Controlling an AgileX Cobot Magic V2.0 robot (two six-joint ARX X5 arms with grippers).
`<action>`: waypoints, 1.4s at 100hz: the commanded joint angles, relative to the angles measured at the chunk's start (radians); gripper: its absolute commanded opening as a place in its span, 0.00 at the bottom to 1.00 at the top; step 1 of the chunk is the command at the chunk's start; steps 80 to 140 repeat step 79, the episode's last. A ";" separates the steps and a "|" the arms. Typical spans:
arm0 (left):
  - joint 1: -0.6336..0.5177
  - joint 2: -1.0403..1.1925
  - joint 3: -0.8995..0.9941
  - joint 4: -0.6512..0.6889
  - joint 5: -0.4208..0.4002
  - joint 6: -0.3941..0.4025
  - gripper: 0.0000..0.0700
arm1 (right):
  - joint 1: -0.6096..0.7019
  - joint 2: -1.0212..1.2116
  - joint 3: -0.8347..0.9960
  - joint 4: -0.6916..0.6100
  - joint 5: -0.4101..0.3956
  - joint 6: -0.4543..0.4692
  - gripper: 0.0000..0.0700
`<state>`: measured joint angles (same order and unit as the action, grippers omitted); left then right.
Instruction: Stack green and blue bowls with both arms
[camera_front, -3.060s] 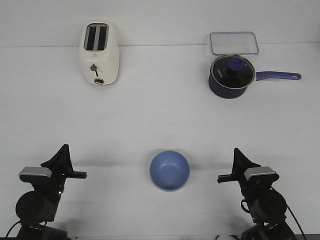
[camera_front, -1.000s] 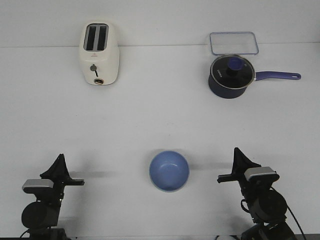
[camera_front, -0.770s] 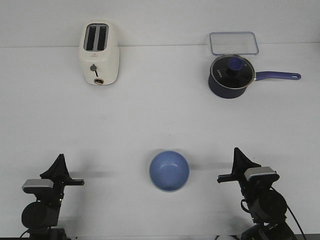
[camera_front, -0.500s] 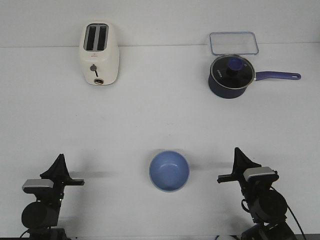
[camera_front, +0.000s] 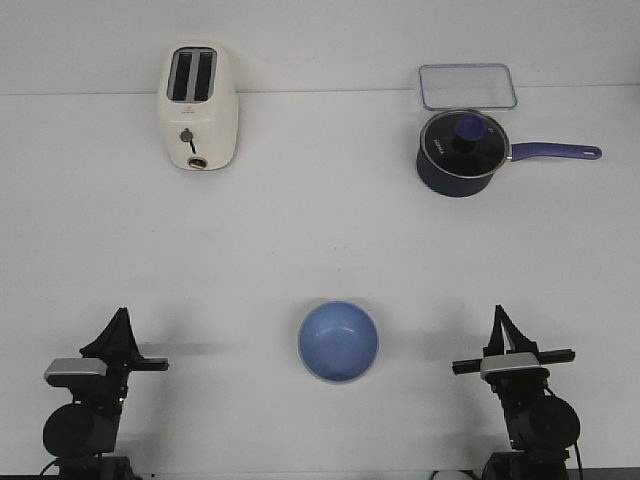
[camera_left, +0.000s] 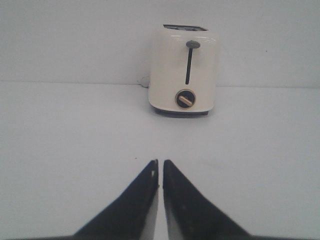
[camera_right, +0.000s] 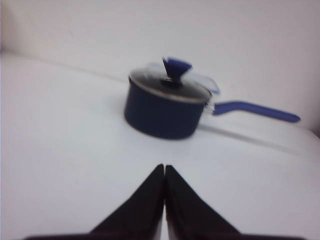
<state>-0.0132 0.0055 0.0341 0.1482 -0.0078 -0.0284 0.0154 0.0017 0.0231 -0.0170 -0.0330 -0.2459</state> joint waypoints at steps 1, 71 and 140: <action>0.002 -0.001 -0.020 0.011 0.002 0.000 0.02 | -0.003 0.000 -0.010 -0.005 -0.004 -0.042 0.00; 0.002 -0.001 -0.020 0.010 0.002 0.000 0.02 | -0.003 0.000 -0.010 -0.029 0.007 -0.043 0.00; 0.002 -0.001 -0.020 0.010 0.002 0.000 0.02 | -0.003 0.000 -0.010 -0.028 0.007 -0.043 0.00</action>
